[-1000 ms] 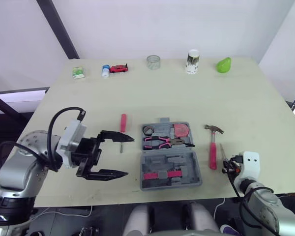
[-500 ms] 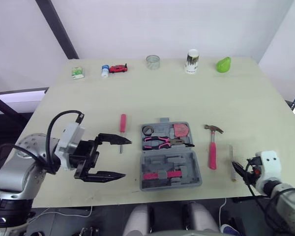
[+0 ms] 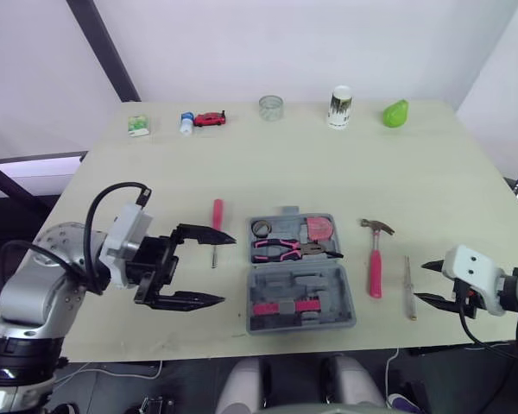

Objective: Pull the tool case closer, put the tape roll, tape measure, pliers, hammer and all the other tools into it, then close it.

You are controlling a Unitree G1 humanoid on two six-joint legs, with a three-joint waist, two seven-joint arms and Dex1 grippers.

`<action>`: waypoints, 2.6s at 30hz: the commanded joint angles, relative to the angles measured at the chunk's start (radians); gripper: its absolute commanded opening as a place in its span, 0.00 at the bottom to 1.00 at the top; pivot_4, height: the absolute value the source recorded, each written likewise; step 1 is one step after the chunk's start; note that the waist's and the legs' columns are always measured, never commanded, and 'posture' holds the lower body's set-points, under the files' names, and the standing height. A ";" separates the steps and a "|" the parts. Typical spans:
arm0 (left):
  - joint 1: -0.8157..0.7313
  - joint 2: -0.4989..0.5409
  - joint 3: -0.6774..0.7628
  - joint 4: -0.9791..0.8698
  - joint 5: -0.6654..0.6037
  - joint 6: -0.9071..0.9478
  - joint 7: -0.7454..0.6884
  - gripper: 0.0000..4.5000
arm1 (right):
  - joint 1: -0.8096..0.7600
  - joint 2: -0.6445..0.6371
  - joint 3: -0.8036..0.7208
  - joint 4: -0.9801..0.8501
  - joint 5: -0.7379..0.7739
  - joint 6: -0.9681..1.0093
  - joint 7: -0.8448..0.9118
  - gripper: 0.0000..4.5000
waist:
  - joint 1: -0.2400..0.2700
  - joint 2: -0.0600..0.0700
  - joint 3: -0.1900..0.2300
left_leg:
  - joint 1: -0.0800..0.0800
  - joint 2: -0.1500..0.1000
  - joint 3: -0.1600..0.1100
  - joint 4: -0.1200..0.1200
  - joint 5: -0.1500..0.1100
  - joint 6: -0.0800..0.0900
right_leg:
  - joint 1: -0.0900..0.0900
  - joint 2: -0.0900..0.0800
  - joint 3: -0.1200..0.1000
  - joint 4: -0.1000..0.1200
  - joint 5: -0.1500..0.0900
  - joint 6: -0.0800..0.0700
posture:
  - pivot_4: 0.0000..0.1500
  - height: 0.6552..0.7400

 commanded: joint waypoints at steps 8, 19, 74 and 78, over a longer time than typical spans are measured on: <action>-0.009 -0.008 0.001 -0.076 -0.028 0.035 0.038 1.00 | -0.442 0.067 0.299 0.442 -0.242 -0.654 0.245 0.71 | 0.005 0.001 0.005 | 0.000 0.002 -0.001 0.002 0.000 0.000 | 0.000 0.000 -0.001 0.002 0.000 0.000 | 1.00 1.00; 0.014 -0.007 0.036 -0.135 -0.043 0.065 0.103 1.00 | -0.704 0.176 0.502 0.790 -0.450 -0.944 0.230 0.71 | 0.004 0.002 0.006 | 0.000 0.001 0.000 0.003 0.002 -0.003 | 0.000 -0.002 0.000 0.002 0.000 -0.001 | 1.00 1.00; -0.039 -0.062 -0.018 -0.094 -0.044 0.054 0.102 1.00 | -0.223 0.762 -0.391 -0.353 -0.016 1.692 -0.745 0.00 | 0.009 0.003 0.006 | -0.004 -0.001 -0.004 0.004 0.000 -0.001 | -0.001 -0.002 -0.004 0.003 0.001 0.000 | 1.00 1.00; -0.046 -0.061 -0.021 -0.094 -0.046 0.058 0.098 1.00 | -0.253 0.831 -0.411 -0.351 -0.023 1.692 -0.838 0.00 | 0.002 0.002 0.006 | -0.004 0.000 -0.003 0.004 0.000 0.000 | -0.001 -0.001 -0.003 0.003 0.001 0.000 | 1.00 1.00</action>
